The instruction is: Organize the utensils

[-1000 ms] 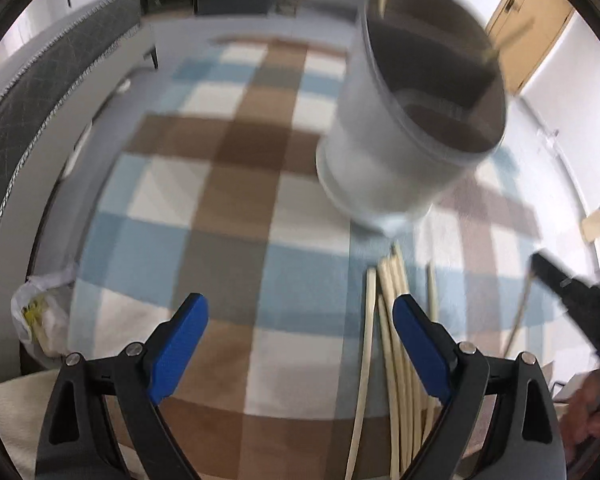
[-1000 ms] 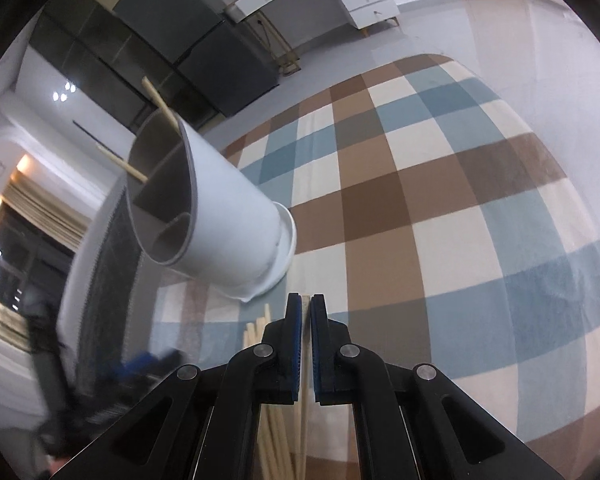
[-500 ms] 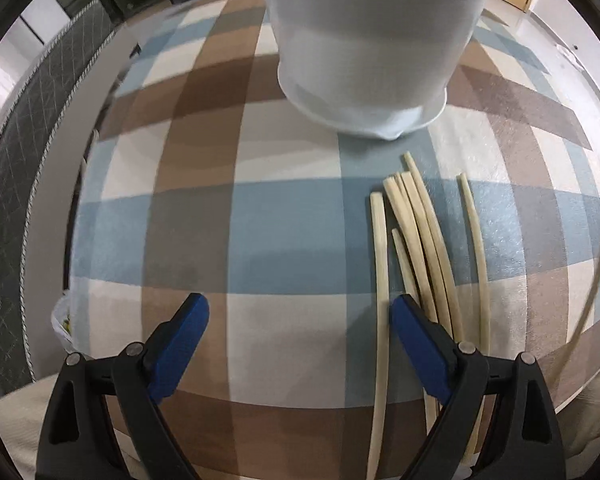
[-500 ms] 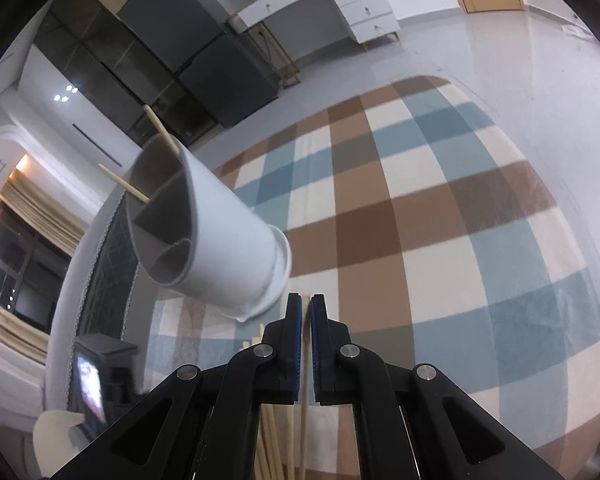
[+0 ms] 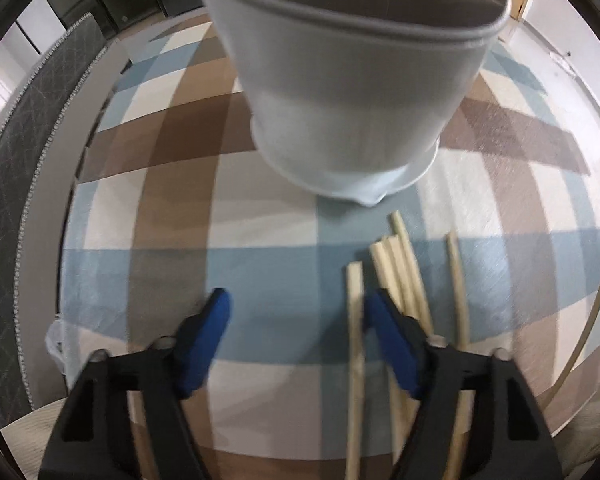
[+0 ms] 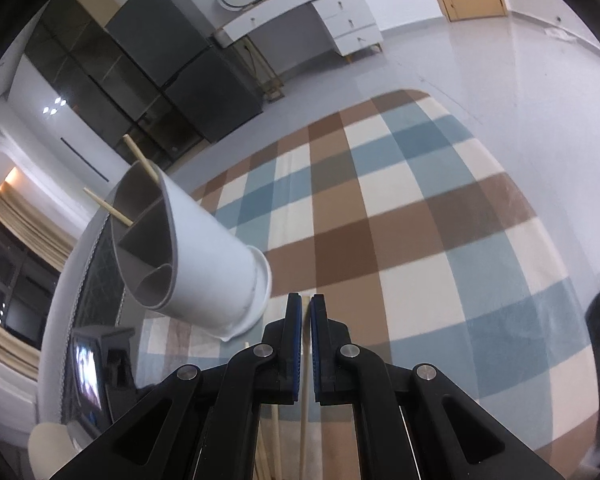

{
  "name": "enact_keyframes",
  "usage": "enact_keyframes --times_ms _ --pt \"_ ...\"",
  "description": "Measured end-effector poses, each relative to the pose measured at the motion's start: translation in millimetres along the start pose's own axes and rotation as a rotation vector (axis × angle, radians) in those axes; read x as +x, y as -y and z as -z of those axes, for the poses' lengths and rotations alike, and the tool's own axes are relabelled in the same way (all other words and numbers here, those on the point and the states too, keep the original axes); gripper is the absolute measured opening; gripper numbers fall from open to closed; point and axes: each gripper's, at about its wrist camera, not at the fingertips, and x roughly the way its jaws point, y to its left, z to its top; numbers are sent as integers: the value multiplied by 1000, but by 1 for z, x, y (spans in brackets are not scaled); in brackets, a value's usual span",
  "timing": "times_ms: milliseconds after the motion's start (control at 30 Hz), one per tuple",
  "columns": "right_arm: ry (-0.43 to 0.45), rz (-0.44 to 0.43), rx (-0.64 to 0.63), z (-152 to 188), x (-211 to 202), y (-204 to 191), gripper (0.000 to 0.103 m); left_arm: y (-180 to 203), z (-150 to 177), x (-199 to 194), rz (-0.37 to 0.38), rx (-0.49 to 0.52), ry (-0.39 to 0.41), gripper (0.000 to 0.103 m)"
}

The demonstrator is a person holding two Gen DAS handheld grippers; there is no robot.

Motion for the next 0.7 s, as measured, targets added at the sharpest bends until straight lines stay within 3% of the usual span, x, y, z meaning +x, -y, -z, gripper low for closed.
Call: enact_keyframes --times_ms 100,167,233,467,567,700 --pt "-6 3 -11 0 3 -1 4 10 -3 -2 -12 24 -14 44" --pt "-10 10 -8 0 5 0 4 15 -2 -3 21 44 -17 19" --pt "-12 15 2 0 5 3 4 20 -1 -3 60 52 -17 3" --pt "67 -32 -3 -7 -16 2 4 9 -3 -13 140 2 32 2" --pt "105 -86 -9 -3 -31 -2 4 2 7 -44 172 7 135 2" --pt "145 -94 -64 7 -49 -18 4 -6 30 -90 183 4 302 2"
